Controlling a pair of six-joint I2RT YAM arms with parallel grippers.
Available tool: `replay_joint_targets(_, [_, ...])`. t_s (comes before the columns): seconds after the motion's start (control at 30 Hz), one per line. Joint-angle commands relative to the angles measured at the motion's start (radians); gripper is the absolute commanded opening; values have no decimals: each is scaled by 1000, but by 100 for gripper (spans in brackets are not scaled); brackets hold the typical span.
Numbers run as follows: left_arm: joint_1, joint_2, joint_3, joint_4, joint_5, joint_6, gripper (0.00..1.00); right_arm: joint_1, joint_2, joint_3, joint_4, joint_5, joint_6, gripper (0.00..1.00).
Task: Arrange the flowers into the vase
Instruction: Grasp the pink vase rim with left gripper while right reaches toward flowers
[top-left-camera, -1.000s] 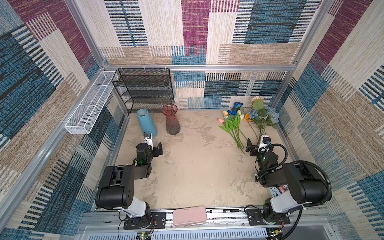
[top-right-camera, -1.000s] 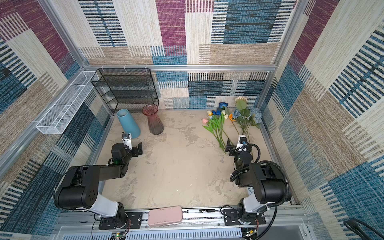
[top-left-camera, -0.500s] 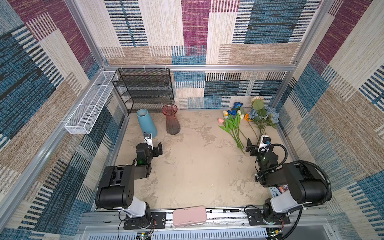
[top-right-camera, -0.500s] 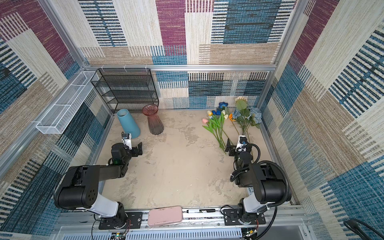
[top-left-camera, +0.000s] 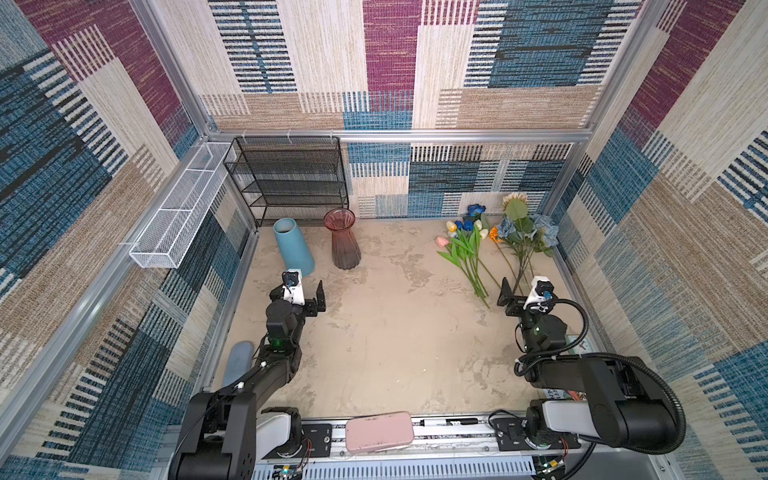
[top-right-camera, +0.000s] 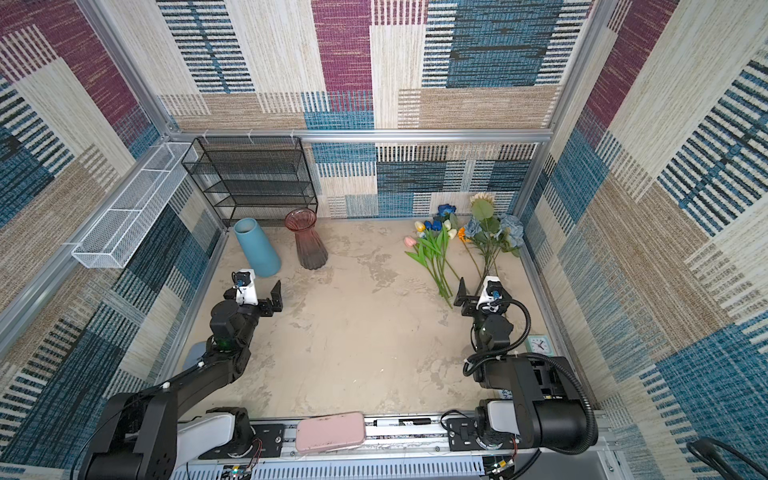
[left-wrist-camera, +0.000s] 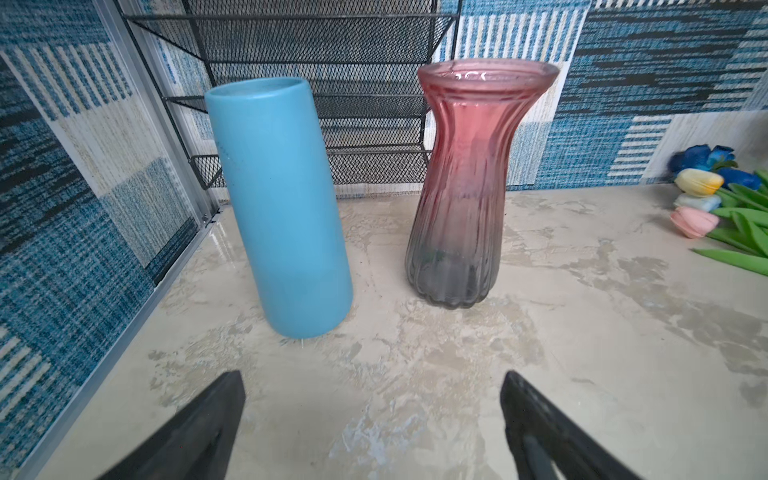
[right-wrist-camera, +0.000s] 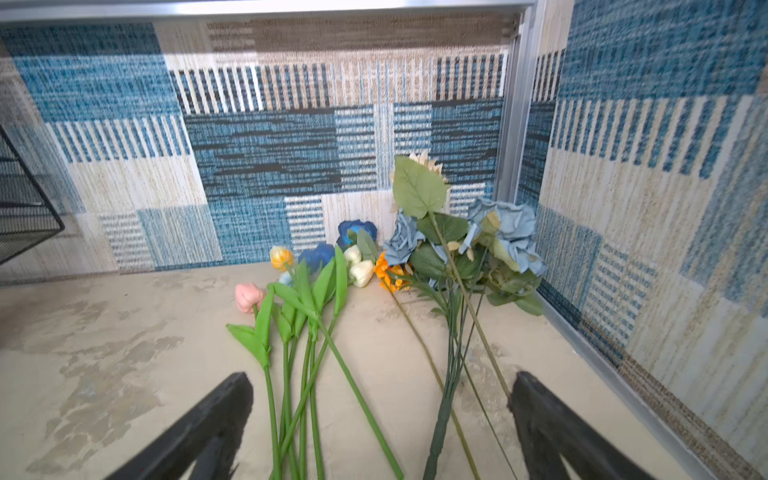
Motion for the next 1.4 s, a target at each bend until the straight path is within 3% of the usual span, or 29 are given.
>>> replay_joint_targets(0.0, [-1,-49,10,114,54,-56,99,4,-63,57,-93,-32,-23,100])
replay_joint_targets(0.07, [-14,-125,119,-64,122,-81,99,7,-197,95,-200,-63,-3,100])
replay_joint_targets(0.17, [-86,-152,257,-253,145,7,100,8,-354,166,-317,-170,30,100])
replay_joint_targets(0.33, [-156,-19,392,-296,199,71,100,23,-343,318,-392,-363,67,100])
replay_joint_targets(0.53, [-164,164,382,-89,156,53,100,55,-261,340,-278,-440,135,100])
replay_joint_targets(0.83, [-130,466,446,170,134,-8,100,74,-208,318,-212,-458,169,100])
replay_joint_targets(1.37, [-128,809,728,327,109,-38,100,74,-189,335,-218,-450,148,100])
